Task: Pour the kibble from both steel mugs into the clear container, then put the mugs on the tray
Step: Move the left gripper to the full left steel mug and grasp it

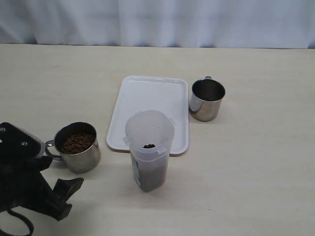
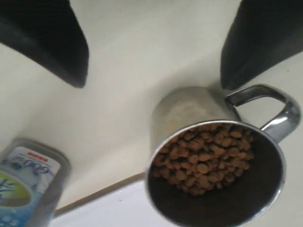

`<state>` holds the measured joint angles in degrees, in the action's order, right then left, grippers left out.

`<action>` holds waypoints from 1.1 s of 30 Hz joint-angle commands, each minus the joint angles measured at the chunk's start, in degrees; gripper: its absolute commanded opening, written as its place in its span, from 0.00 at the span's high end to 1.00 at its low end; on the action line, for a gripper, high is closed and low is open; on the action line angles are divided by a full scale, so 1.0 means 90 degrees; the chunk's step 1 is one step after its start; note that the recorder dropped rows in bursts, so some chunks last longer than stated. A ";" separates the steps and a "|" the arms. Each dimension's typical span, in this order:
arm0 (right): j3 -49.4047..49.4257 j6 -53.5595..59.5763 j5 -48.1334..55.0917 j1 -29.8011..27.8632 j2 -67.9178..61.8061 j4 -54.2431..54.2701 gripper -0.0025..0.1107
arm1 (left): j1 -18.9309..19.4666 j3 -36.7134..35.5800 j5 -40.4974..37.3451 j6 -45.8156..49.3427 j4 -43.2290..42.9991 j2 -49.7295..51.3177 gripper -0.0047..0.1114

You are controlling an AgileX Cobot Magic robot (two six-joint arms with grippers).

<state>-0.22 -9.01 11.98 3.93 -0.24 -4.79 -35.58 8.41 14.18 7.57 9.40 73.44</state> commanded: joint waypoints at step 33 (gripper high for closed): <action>0.0025 -0.0010 0.0011 0.0025 0.0027 -0.0037 0.94 | 0.1353 0.1115 0.2808 -0.0015 -0.2267 0.3002 0.33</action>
<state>-0.22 -9.01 11.98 3.93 -0.24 -4.79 -25.75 18.00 37.01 10.47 -4.29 100.04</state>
